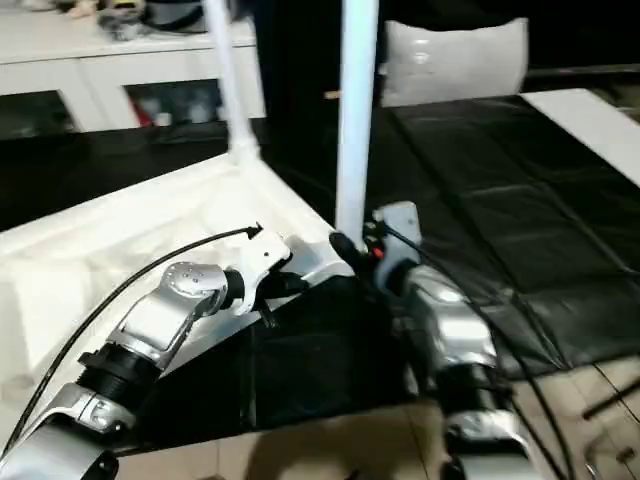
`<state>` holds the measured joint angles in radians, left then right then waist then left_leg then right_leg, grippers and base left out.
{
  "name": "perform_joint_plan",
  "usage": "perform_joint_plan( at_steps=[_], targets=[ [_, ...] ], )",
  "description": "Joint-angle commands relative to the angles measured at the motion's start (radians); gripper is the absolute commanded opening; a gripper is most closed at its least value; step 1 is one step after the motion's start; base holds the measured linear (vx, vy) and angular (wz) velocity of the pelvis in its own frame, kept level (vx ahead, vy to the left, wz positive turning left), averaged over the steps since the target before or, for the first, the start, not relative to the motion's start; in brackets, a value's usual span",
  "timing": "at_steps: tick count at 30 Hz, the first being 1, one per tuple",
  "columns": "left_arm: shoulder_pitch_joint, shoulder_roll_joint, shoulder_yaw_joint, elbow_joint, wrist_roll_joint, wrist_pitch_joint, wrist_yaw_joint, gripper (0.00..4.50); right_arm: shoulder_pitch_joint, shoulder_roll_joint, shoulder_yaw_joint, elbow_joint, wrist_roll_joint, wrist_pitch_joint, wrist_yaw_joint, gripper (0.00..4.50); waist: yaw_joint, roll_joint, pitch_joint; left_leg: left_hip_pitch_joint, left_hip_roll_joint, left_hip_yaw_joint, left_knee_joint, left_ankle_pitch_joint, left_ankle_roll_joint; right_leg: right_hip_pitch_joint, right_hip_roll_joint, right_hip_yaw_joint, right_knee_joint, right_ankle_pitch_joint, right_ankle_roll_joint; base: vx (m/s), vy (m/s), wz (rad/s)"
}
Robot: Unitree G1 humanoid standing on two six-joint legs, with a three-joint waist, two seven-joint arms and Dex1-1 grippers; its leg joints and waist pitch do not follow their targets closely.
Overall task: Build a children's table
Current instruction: Rotate leg to tighten
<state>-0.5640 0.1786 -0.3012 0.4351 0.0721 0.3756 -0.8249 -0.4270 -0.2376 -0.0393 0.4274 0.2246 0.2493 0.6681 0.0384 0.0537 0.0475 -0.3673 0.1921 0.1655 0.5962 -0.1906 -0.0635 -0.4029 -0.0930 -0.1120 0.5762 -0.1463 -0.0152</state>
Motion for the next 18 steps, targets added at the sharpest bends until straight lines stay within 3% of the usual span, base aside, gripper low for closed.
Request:
perform_joint_plan(
  at_steps=[1, 3, 6, 10, 12, 14, 17, 18],
  targets=[
    [-0.014, 0.013, -0.012, -0.008, -0.006, -0.044, -0.046, 0.0, 0.016, -0.007, 0.026, -0.022, 0.017, 0.012, 0.069, 3.49, 0.01, -0.009, -0.071, 0.003, 0.026, -0.001, -0.063, -0.194, 0.097, 0.058, -0.055, 0.046, -0.075, -0.316, -0.176, 0.0, 0.0, 0.0],
    [-0.001, 0.051, -0.022, -0.017, -0.014, -0.081, -0.111, 0.0, 0.038, -0.078, 0.034, -0.058, 0.023, 0.005, 0.171, 3.55, 0.016, -0.01, -0.071, -0.003, 0.026, -0.003, -0.064, -0.173, 0.098, 0.063, -0.055, 0.045, -0.072, -0.305, -0.177, 0.0, 0.0, 0.0],
    [0.006, 0.09, -0.039, -0.021, -0.023, -0.101, -0.174, 0.0, 0.056, -0.154, 0.051, -0.086, 0.029, -0.012, 0.288, 3.93, 0.026, -0.004, -0.068, 0.002, 0.03, -0.003, -0.066, -0.196, 0.097, 0.059, -0.053, 0.044, -0.073, -0.332, -0.175, 0.0, 0.0, 0.0],
    [0.012, 0.141, -0.066, -0.021, -0.036, -0.176, -0.282, 0.0, 0.055, -0.233, 0.071, -0.108, 0.03, -0.034, 0.401, 3.93, 0.028, -0.008, -0.066, 0.005, 0.033, -0.003, -0.068, -0.222, 0.087, 0.056, -0.054, 0.047, -0.072, -0.339, -0.183, 0.0, 0.0, 0.0],
    [0.019, 0.166, -0.078, -0.025, -0.051, -0.219, -0.356, 0.0, 0.05, -0.268, 0.081, -0.124, 0.064, -0.02, 0.495, 3.93, 0.032, -0.007, -0.067, 0.007, 0.033, -0.002, -0.067, -0.225, 0.088, 0.056, -0.054, 0.047, -0.07, -0.336, -0.189, 0.0, 0.0, 0.0],
    [0.028, 0.196, -0.097, -0.042, -0.074, -0.252, -0.452, 0.0, 0.042, -0.297, 0.109, -0.129, 0.08, -0.022, 0.591, 3.59, 0.037, -0.009, -0.066, 0.006, 0.035, -0.002, -0.068, -0.227, 0.096, 0.056, -0.055, 0.047, -0.07, -0.344, -0.188, 0.0, 0.0, 0.0],
    [0.03, 0.214, -0.115, -0.052, -0.076, -0.269, -0.492, 0.0, 0.041, -0.307, 0.127, -0.135, 0.083, -0.017, 0.634, 3.53, 0.05, -0.011, -0.067, 0.009, 0.038, 0.0, -0.067, -0.221, 0.092, 0.053, -0.057, 0.049, -0.068, -0.353, -0.19, 0.0, 0.0, 0.0],
    [0.031, 0.225, -0.126, -0.055, -0.075, -0.282, -0.514, 0.0, 0.042, -0.313, 0.139, -0.14, 0.083, -0.014, 0.66, 3.25, 0.053, -0.012, -0.067, 0.01, 0.04, 0.001, -0.068, -0.218, 0.09, 0.051, -0.057, 0.051, -0.067, -0.347, -0.194, 0.0, 0.0, 0.0]
  ],
)
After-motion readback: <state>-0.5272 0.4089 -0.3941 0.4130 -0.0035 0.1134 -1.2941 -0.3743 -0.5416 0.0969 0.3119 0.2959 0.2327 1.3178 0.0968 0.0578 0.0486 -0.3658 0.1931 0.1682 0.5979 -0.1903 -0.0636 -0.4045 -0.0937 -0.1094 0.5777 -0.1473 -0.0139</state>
